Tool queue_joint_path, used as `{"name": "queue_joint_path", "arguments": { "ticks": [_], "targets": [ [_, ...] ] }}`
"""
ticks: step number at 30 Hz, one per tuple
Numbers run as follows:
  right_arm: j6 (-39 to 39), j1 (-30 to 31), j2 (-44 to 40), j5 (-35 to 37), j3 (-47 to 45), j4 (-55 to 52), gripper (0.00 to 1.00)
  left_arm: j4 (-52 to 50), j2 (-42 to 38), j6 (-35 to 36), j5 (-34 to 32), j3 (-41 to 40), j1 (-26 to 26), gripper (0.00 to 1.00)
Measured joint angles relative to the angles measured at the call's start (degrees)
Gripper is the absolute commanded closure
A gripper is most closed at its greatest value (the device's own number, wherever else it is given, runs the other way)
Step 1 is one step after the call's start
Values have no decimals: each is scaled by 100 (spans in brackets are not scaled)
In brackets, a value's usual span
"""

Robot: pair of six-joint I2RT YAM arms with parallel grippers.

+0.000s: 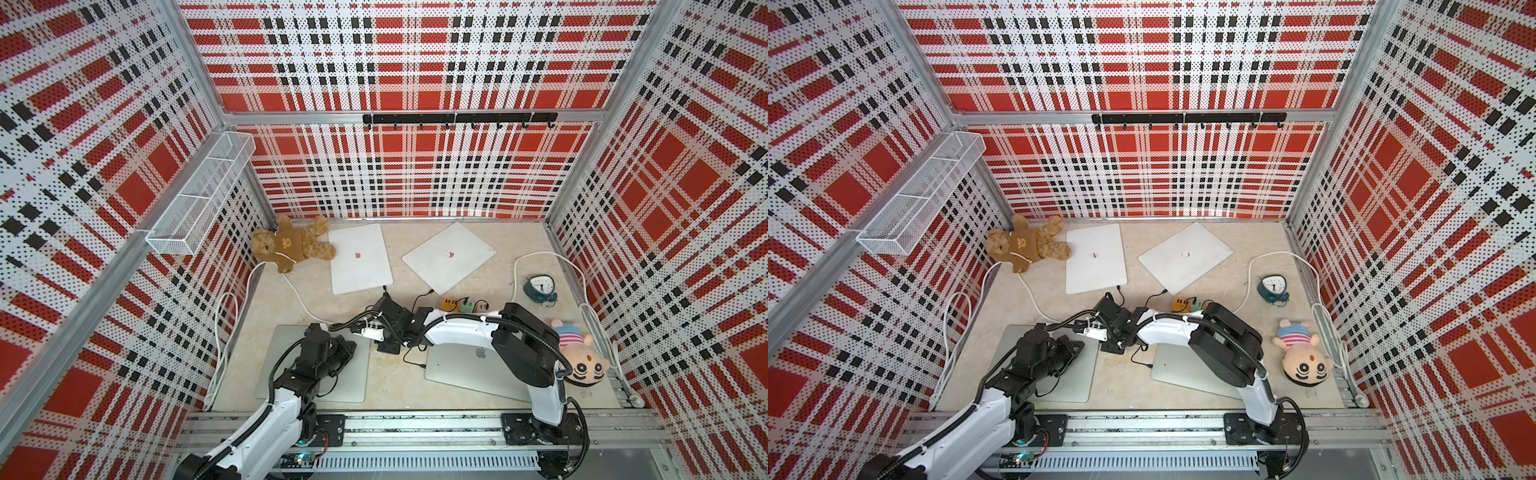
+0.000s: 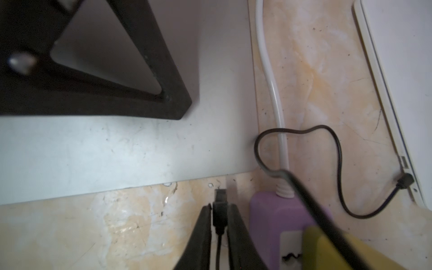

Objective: Unplug the laptop charger
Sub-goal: Remove the charging cable from the laptop, then remove the plug from the socket.

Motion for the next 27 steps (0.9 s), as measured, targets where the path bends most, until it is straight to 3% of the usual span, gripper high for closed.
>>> {"name": "queue_joint_path", "arguments": {
  "ticks": [20,27],
  "targets": [
    [579,177,-1812,306,-870,595,66,-597,-413,-184,-411,188,-570,100],
    [1141,42,-2293,798,-1143,879,65,-1115,-372,-94,-892,994,-1010,88]
  ]
}}
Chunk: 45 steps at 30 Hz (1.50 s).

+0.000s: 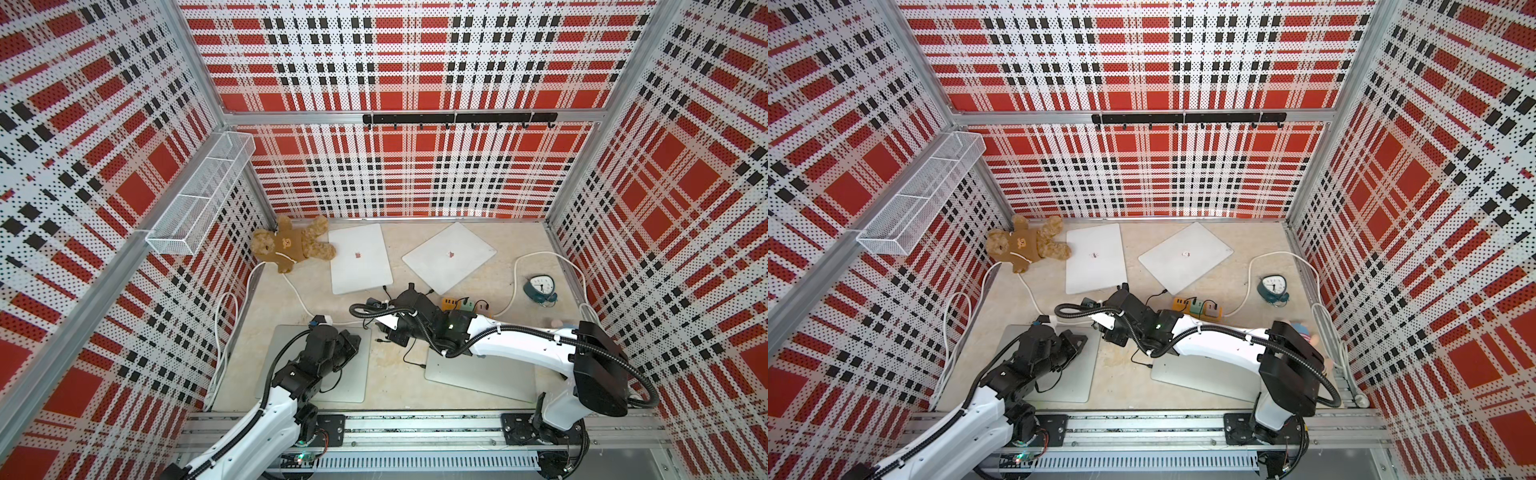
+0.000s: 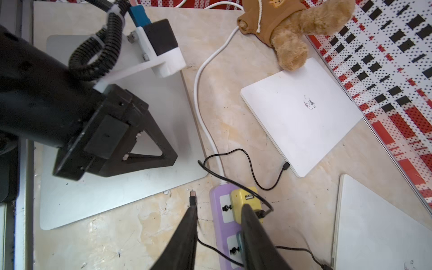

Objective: Unplug the laptop charger
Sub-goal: Remove the plug from the socket.

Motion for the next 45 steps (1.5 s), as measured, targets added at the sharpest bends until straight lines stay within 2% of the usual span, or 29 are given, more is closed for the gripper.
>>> {"name": "queue_joint_path", "arguments": {
  "ticks": [4,8,14,24,27,32,35,45],
  "targets": [
    [516,-254,-393,247,-404,155,54,-391,101,105,-343,501,-289,81],
    [1108,-560,-922,603,-837,234,54,-741,243,170,-686,992,-610,66],
    [1965,-837,-1596,955,-1370,310,54,-1266,658,304,-1108,1921,-1005,57],
    [3357,-846,-1864,1281,-1591,153,55,-2179,1602,675,-1287,3375,-1141,54],
    [4048,-957,-1950,1266,-1794,155,58,-2378,2083,890,-1453,3958,-1388,53],
    [4878,-1491,-2111,905,-2109,177,60,-2448,2820,1316,-1729,4463,-1888,52],
    [5093,-1705,-2153,695,-2124,173,60,-2487,3154,1550,-1821,4572,-2041,51],
    [5309,-1799,-2306,291,-2124,81,61,-2498,4124,2155,-1858,4717,-2068,50]
  ]
}}
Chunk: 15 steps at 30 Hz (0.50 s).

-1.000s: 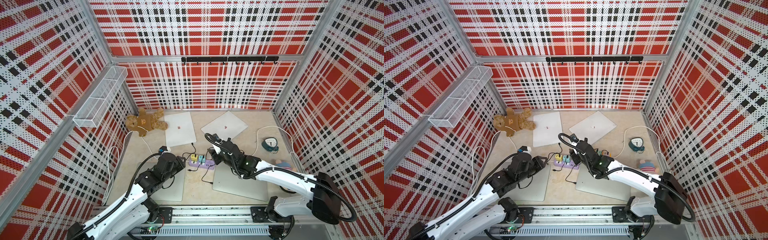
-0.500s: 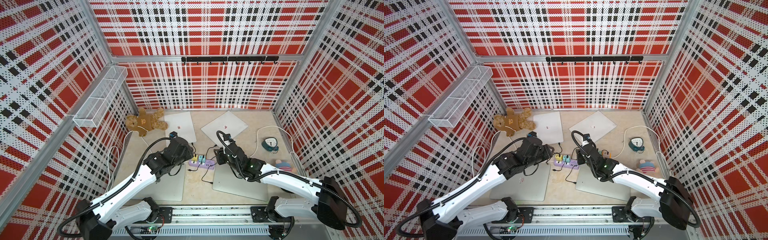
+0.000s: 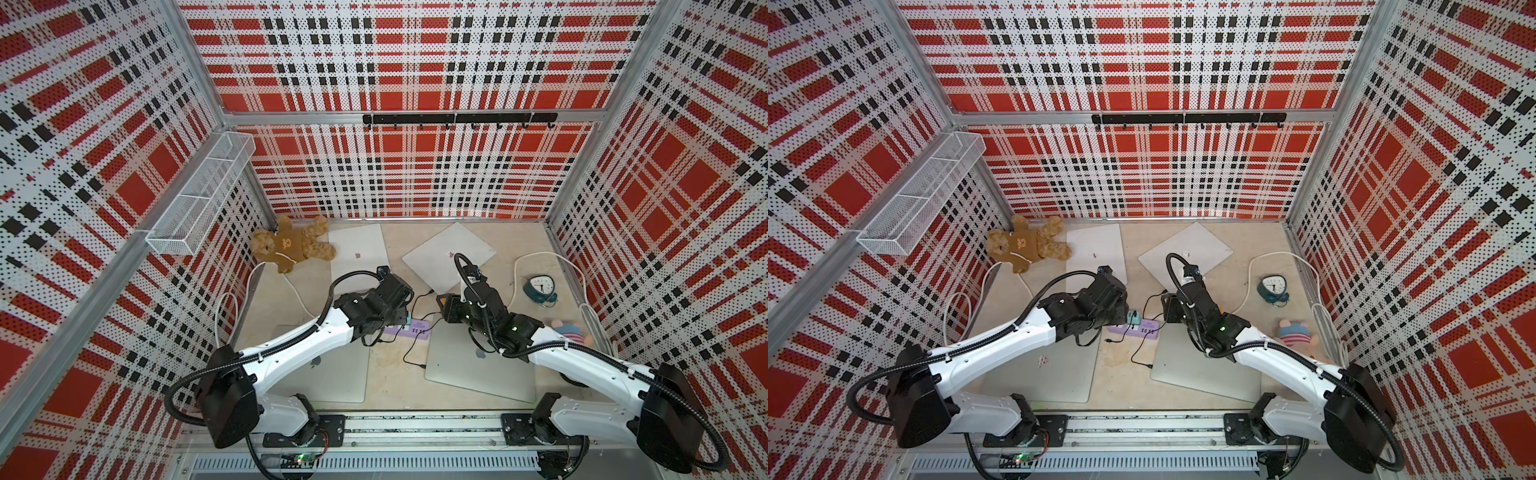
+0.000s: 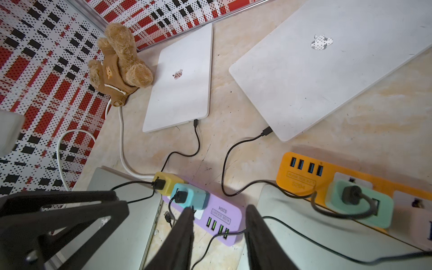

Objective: Unplug the laptop charger
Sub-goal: Remove the plug from the socket.

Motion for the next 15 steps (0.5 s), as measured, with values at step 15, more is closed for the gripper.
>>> {"name": "queue_joint_path", "arguments": {
  "ticks": [15],
  "targets": [
    [42,-31,-4,-90,0,-111,61,297,699,339,293,28,-35,44]
  ]
}}
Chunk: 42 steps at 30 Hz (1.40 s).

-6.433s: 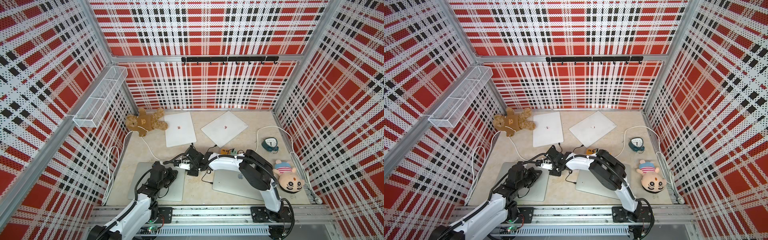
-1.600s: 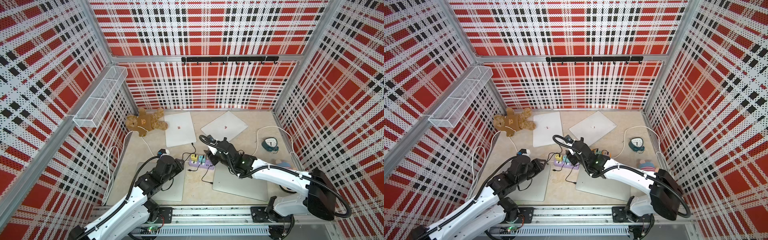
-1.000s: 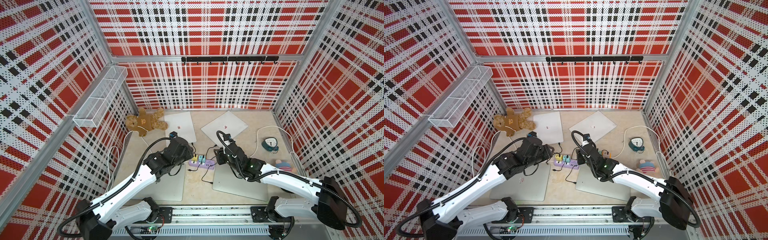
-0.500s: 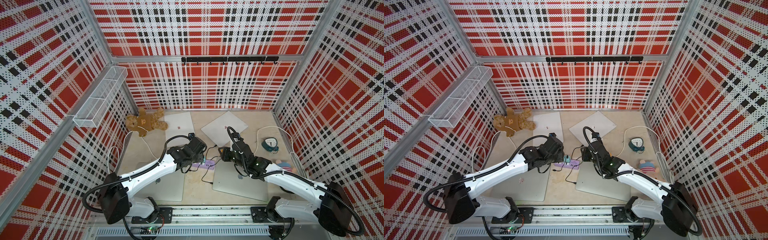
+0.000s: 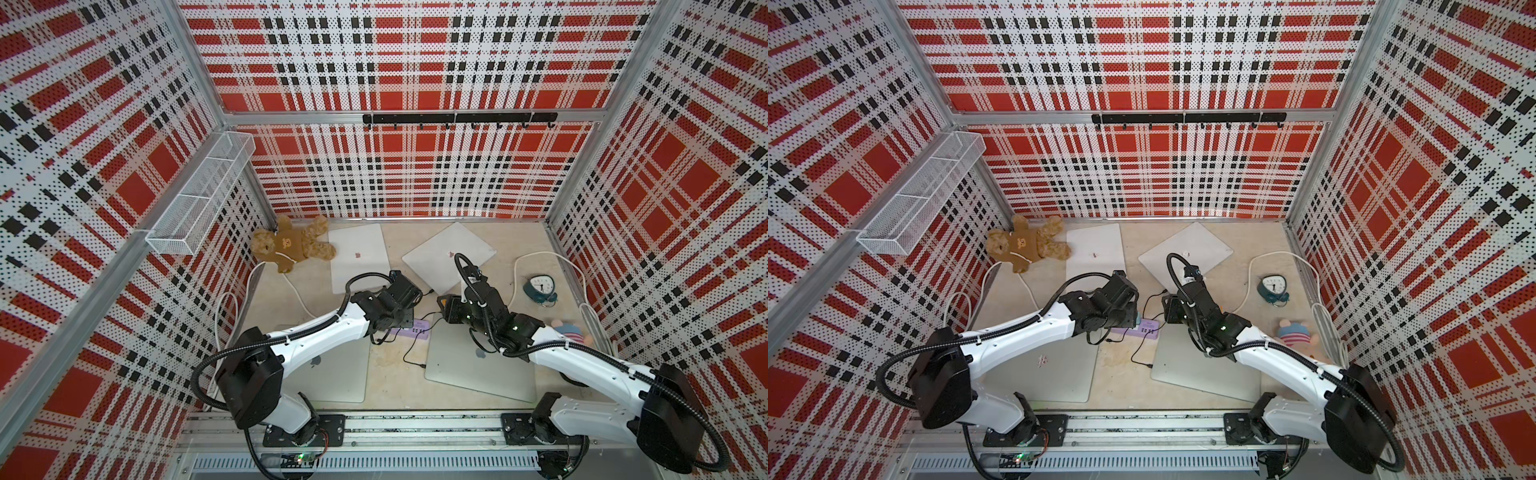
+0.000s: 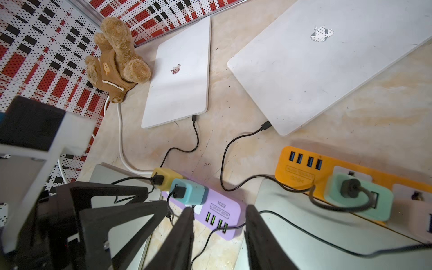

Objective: Unplug the laptop charger
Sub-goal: Remove the plug from the socket.

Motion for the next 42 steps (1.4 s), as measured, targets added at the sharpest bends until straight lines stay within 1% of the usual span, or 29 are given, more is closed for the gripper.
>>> {"name": "queue_joint_path", "arguments": {
  "ticks": [3,25,38,42],
  "targets": [
    [7,0,2,-35,2,-7,61,22,140,13,13,39,-2,42],
    [48,-33,144,-166,2,-7,61,245,684,11,61,85,-4,43],
    [48,-33,184,-232,2,2,61,428,1010,-249,-33,85,-9,48],
    [44,-39,216,-247,2,13,62,459,1047,-299,-81,85,-11,54]
  ]
}}
